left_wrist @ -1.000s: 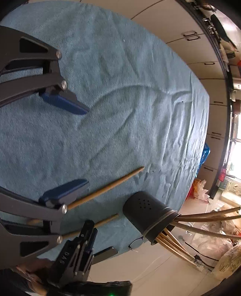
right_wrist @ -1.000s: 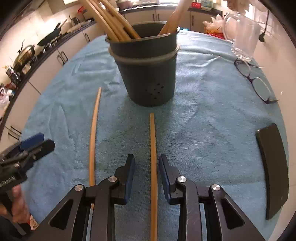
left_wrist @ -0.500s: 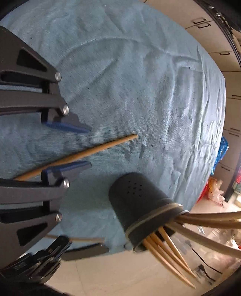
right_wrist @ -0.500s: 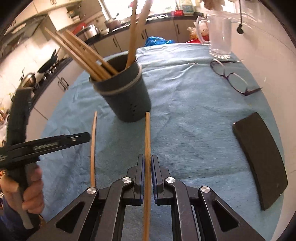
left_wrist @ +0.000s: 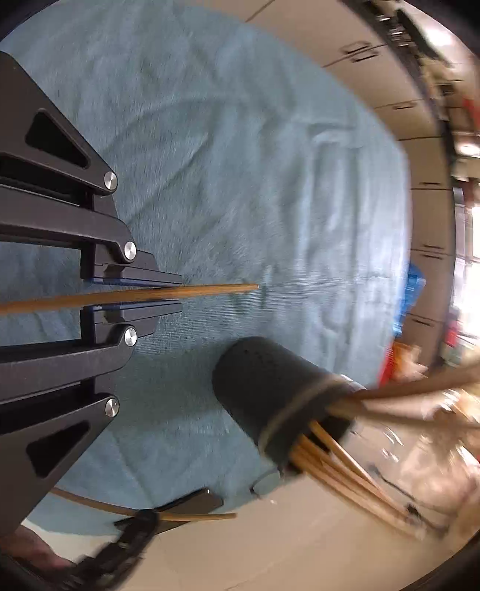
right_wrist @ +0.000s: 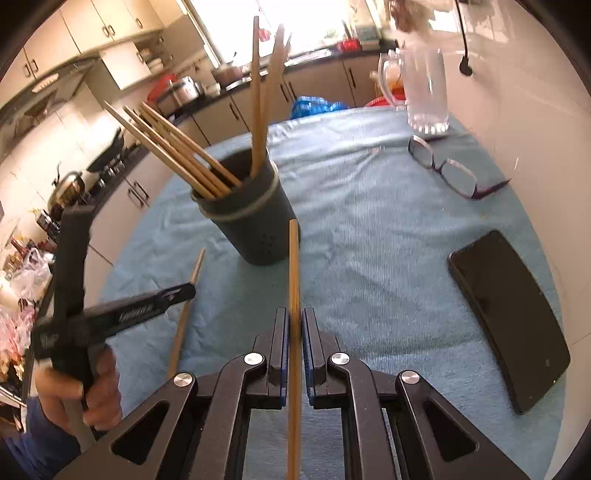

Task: Organize utensils
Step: 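Lift the chopsticks upright and carry both grippers toward the grey cup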

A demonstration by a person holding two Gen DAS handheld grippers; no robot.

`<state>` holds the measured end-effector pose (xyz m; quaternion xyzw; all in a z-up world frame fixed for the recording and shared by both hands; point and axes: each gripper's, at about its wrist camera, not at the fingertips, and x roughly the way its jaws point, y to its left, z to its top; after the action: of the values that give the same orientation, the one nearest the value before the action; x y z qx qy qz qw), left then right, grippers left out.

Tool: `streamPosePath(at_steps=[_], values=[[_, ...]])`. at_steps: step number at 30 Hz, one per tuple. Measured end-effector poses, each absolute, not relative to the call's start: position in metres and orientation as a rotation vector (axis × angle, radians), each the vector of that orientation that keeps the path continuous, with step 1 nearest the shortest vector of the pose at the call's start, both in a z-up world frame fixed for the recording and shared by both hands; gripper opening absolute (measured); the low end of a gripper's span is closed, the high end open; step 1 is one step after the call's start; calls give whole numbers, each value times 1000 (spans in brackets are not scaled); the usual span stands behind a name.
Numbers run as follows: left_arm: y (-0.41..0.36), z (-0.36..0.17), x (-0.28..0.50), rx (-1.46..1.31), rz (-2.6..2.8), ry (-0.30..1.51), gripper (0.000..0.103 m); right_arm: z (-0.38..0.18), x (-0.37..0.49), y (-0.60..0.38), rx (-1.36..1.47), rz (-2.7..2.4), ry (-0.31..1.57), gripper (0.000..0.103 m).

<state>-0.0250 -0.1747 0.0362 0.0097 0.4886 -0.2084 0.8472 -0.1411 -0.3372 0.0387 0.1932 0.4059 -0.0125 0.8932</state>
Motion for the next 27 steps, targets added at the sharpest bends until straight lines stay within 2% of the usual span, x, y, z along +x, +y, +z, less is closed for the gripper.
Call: streamPosePath(at_steps=[10, 27], values=[[-142, 105, -73, -9, -501, 719, 6, 76, -163, -312, 401, 25, 620, 8], [-121, 130, -87, -50, -547, 621, 6, 94, -166, -283, 353, -5, 543, 8]])
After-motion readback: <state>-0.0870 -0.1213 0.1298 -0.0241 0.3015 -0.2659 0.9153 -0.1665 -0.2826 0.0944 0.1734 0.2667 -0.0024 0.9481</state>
